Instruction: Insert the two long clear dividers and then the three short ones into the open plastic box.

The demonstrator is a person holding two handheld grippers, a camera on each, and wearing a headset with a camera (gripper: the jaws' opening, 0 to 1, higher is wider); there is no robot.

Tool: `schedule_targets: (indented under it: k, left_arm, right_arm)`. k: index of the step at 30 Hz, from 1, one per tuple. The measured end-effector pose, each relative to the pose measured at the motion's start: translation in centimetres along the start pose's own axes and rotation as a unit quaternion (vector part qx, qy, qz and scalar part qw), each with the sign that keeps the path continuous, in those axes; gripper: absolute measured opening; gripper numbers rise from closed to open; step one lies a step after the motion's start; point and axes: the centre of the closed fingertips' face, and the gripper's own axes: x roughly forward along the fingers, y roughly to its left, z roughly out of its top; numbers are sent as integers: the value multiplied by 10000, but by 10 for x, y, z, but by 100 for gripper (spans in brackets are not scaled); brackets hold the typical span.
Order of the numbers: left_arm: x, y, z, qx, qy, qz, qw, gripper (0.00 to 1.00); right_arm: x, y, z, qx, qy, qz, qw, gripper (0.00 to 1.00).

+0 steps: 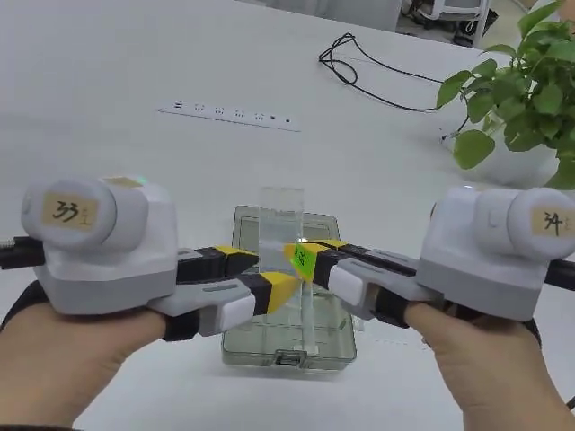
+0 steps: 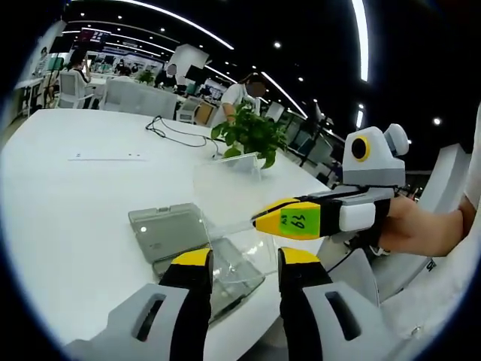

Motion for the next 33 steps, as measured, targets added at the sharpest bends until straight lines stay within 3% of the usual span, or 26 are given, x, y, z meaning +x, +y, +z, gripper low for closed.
schedule_targets:
  k: [10, 14, 18, 22, 30, 33]
  left_arm:
    - [-12, 8, -6, 407, 75, -77, 9991, 40]
    - [-19, 14, -9, 668, 102, -105, 9977, 49]
    - [-26, 21, -14, 1106, 191, -123, 9936, 55]
    - [-32, 27, -18, 1226, 226, -155, 9921, 61]
    - [-40, 40, -22, 1551, 288, -202, 9873, 76]
    - [-41, 44, -26, 1641, 348, -273, 9855, 82]
  right_arm:
    - [2, -7, 4, 146, 93, -34, 9998, 6]
    - [4, -14, 6, 262, 181, -52, 9995, 6]
    - [6, -20, 6, 331, 286, -98, 9990, 6]
    - [8, -25, 3, 459, 439, -154, 9979, 6]
    - [15, -39, -8, 908, 891, -425, 9910, 6]
    - [17, -43, -17, 1154, 1149, -605, 9848, 6]
